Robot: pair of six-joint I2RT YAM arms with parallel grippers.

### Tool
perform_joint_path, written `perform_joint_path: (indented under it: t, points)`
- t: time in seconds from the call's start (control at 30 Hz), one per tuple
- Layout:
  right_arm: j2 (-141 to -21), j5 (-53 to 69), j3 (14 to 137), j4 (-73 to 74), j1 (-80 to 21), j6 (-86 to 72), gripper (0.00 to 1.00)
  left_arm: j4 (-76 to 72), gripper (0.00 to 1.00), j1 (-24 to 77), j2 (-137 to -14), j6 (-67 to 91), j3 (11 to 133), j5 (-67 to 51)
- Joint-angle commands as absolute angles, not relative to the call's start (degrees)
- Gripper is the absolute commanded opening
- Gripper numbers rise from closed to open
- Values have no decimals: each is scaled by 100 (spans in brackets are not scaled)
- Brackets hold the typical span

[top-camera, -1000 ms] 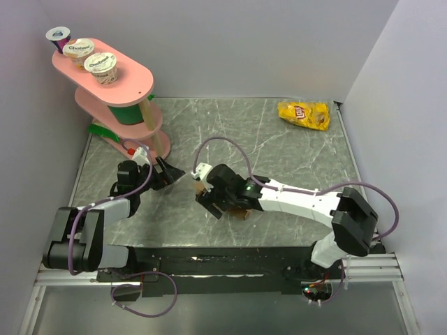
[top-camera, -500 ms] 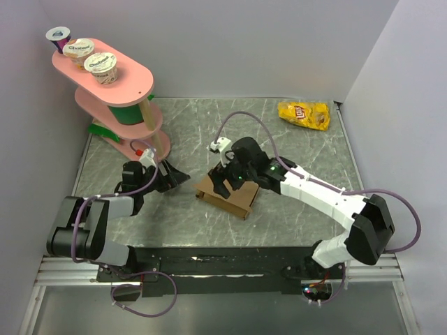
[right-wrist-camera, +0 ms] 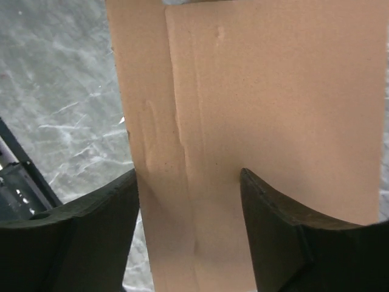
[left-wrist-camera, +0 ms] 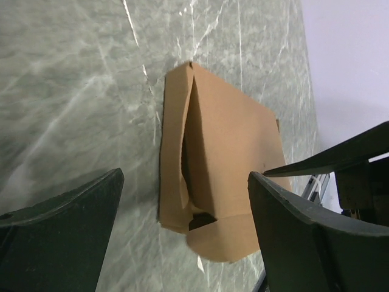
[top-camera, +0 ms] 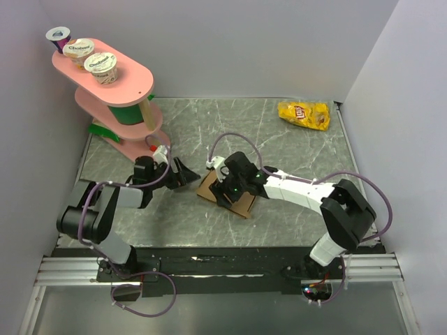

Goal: Fold the paper box

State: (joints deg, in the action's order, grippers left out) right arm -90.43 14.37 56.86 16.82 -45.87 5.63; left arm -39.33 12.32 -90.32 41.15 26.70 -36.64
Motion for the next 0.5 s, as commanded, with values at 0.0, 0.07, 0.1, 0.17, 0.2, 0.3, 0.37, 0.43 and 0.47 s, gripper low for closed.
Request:
perform_joint_path:
  t: [0.0,0.07,0.1,0.17,0.2,0.3,0.37,0.43,0.47]
  points:
    - [-9176,1117,5520,1126,-4579,545,70,-3684,89,1555,-9369,3824,3154,-3692]
    - [-9115,959,5379,959,-4623,536,71,-3360,89,1669,-9527,3736,3339,-3534]
    - [-9088,967,5257,888,-4649,545,72,-3297,89,1757,-9597,3727,3375,-3498]
    - [-9097,1054,5186,826,-4710,536,72,-3226,88,1828,-9633,3770,3393,-3419]
    - [-9114,1063,5177,844,-4772,527,72,-3226,88,1880,-9650,3814,3366,-3393]
    - [-9184,993,5116,896,-5087,501,72,-3479,86,1951,-9572,3998,3138,-3419]
    - [-9167,1002,5045,905,-5229,414,73,-3699,84,1995,-9475,4200,2849,-3471]
    - [-9088,984,4905,914,-5431,255,73,-3841,80,2100,-9186,4341,2525,-3402]
    - [-8983,984,4852,923,-5501,220,73,-3832,79,2144,-9045,4464,2401,-3323]
